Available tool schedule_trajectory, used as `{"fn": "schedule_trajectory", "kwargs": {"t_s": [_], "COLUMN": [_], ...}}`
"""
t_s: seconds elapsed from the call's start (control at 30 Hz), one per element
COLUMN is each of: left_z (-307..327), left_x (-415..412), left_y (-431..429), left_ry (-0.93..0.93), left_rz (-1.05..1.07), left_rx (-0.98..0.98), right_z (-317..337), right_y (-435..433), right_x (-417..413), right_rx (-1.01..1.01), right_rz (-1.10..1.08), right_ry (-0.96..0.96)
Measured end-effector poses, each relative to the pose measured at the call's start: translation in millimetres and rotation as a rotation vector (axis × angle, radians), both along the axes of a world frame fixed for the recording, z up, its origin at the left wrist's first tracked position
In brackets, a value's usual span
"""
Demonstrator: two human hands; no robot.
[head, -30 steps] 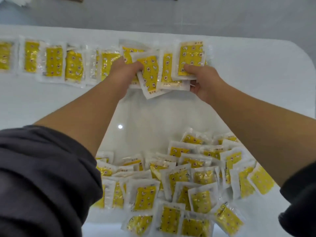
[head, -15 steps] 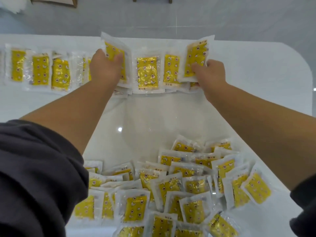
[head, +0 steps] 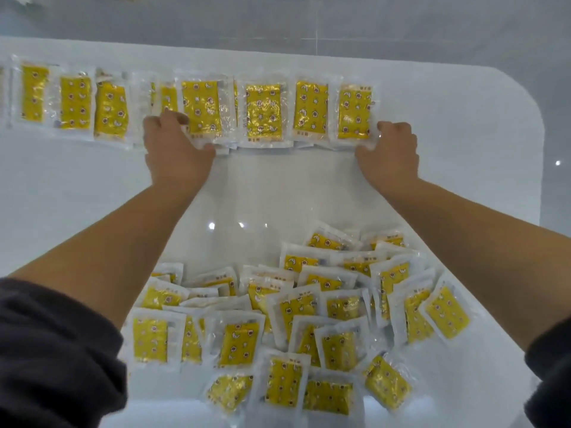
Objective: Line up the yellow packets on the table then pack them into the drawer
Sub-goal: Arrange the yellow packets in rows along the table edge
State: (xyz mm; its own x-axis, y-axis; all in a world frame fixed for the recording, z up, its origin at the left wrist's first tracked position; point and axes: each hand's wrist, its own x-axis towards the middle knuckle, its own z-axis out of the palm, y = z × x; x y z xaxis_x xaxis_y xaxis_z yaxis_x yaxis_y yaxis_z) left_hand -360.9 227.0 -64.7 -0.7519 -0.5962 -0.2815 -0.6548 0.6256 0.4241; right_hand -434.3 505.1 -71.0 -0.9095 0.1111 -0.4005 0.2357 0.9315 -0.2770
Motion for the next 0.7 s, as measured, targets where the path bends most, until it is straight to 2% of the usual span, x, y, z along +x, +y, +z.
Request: {"fn": "schedule_trajectory", "kwargs": {"t_s": [0.13,0.2,0.27,0.37,0.5,0.6,0.7], "left_z": [8.2,12.2,13.7,8.5,-1.0,-5.3,-6.3], "left_x": [65.9,95.1,117.9,140.5,154.9,159.0,160.6], "left_y": [51.2,82.3,111.9,143.2,151.7,144.2,126.6], "left_ry": [-0.069,-0.132,-0.202,-0.331,-0.387,-0.377,-0.378], "left_rz": [-0.236,-0.350,-0.467,-0.649,-0.636,-0.608,-0.685], "left_rx": [0.164,0.283,0.317,0.140,-0.063,-0.113,-0.104], "right_z": [11.4,19.0,27.3,34.6,30.6,24.4,18.1], "right_y": [16.8,28.6,39.5,49.6,48.9,40.4,28.6], "right_x": [55.3,83.6,108.4,138.6,165.0,175.7,182.5], "right_rx": [-0.138,-0.140,-0.105,-0.064,0.007,0.036,0.062], "right_rz": [0.123,0.230,0.356,0.543,0.751,0.834,0.856], "right_ry": [-0.060,-0.113,-0.149,-0.169,-0.180,-0.188,-0.147]}}
